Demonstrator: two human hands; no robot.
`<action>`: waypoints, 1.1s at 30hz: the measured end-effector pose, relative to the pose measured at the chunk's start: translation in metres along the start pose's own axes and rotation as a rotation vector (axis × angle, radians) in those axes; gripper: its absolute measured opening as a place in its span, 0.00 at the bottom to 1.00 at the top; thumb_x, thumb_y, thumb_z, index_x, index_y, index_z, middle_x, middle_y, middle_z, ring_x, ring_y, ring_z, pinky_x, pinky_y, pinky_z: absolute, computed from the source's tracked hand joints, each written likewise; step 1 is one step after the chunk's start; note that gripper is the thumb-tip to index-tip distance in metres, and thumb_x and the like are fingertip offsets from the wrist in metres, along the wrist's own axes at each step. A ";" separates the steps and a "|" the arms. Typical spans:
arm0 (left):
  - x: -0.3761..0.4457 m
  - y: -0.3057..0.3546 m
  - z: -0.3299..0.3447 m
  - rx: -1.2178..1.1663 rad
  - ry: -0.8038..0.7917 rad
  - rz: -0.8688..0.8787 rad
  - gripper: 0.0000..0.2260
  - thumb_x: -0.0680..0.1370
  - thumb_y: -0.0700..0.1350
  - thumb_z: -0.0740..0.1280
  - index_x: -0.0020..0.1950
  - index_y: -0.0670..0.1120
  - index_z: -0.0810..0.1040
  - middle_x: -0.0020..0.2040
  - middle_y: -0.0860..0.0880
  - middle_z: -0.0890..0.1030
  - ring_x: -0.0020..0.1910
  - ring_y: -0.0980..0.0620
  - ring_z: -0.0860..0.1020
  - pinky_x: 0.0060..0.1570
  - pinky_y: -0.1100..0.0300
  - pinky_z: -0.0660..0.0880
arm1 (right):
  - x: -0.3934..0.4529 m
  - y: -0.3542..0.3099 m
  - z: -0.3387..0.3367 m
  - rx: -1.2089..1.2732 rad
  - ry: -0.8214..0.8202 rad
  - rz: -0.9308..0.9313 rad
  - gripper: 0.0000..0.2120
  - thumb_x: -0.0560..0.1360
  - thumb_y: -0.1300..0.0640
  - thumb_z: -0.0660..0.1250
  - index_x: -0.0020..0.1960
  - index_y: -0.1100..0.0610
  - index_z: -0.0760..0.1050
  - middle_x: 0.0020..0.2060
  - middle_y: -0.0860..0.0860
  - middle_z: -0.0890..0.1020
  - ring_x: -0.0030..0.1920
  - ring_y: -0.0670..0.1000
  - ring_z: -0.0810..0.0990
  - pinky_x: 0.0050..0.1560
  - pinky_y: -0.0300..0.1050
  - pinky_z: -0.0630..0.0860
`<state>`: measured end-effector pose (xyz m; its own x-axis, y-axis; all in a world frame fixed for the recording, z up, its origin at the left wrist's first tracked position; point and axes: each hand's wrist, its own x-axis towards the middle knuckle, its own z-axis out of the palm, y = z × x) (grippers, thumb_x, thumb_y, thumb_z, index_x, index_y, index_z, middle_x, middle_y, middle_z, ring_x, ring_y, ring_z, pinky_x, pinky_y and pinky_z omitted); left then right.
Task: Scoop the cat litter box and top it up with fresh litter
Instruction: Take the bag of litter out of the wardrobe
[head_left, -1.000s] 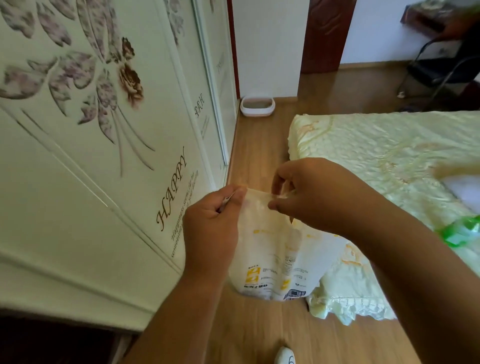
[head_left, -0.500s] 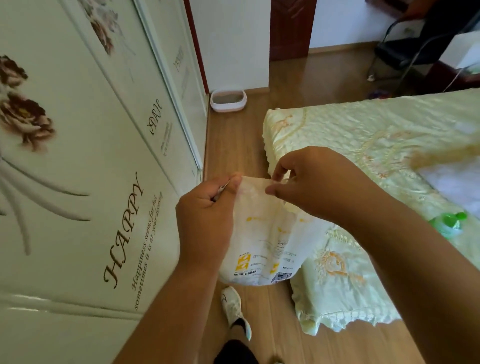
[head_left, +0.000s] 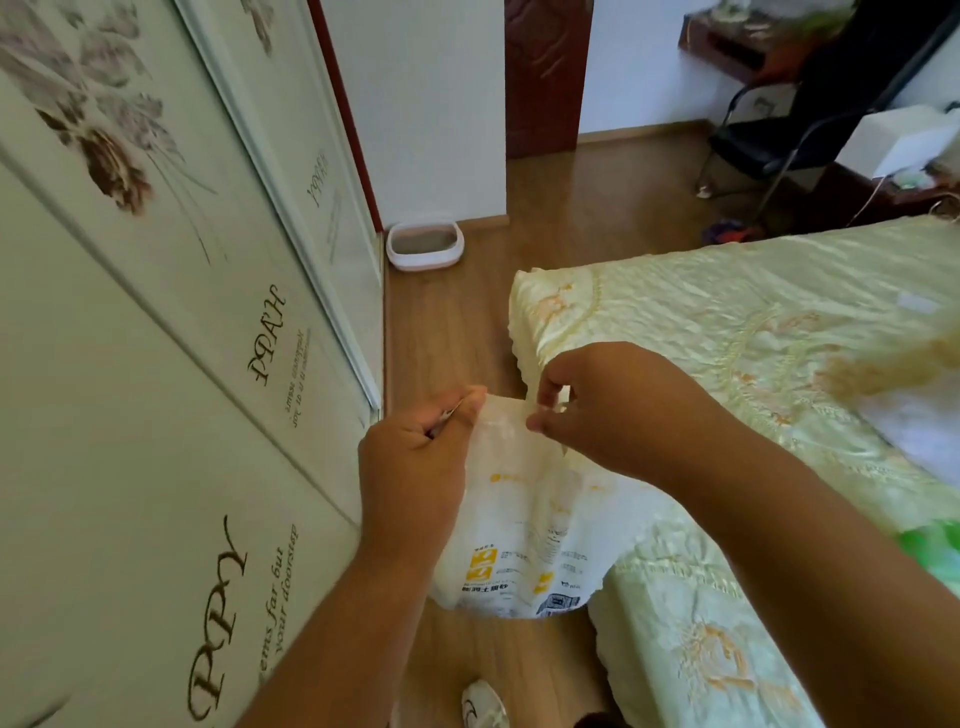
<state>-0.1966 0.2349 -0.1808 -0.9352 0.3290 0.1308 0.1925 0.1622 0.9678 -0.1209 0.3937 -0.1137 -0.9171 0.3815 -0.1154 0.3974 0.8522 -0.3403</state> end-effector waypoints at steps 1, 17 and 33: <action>0.016 -0.002 0.002 -0.005 -0.005 -0.005 0.06 0.78 0.51 0.73 0.53 0.56 0.87 0.43 0.62 0.86 0.45 0.60 0.84 0.50 0.54 0.82 | 0.014 -0.001 -0.001 -0.001 0.000 0.003 0.09 0.77 0.43 0.70 0.52 0.46 0.81 0.42 0.42 0.80 0.42 0.43 0.79 0.37 0.37 0.71; 0.292 -0.014 0.074 0.002 0.119 -0.029 0.04 0.77 0.49 0.74 0.49 0.57 0.87 0.44 0.59 0.87 0.45 0.59 0.85 0.52 0.50 0.83 | 0.305 0.036 -0.049 0.037 -0.024 -0.080 0.09 0.78 0.44 0.69 0.53 0.48 0.80 0.40 0.44 0.80 0.40 0.44 0.78 0.34 0.36 0.68; 0.554 -0.052 0.132 -0.014 0.148 -0.100 0.05 0.78 0.50 0.72 0.51 0.60 0.86 0.45 0.63 0.86 0.46 0.64 0.83 0.45 0.67 0.80 | 0.588 0.054 -0.087 -0.035 -0.082 -0.152 0.06 0.78 0.45 0.69 0.46 0.45 0.77 0.39 0.44 0.82 0.38 0.44 0.79 0.35 0.38 0.73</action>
<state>-0.6860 0.5315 -0.1867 -0.9832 0.1712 0.0629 0.0931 0.1742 0.9803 -0.6363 0.6954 -0.1184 -0.9657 0.2177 -0.1415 0.2532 0.9104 -0.3271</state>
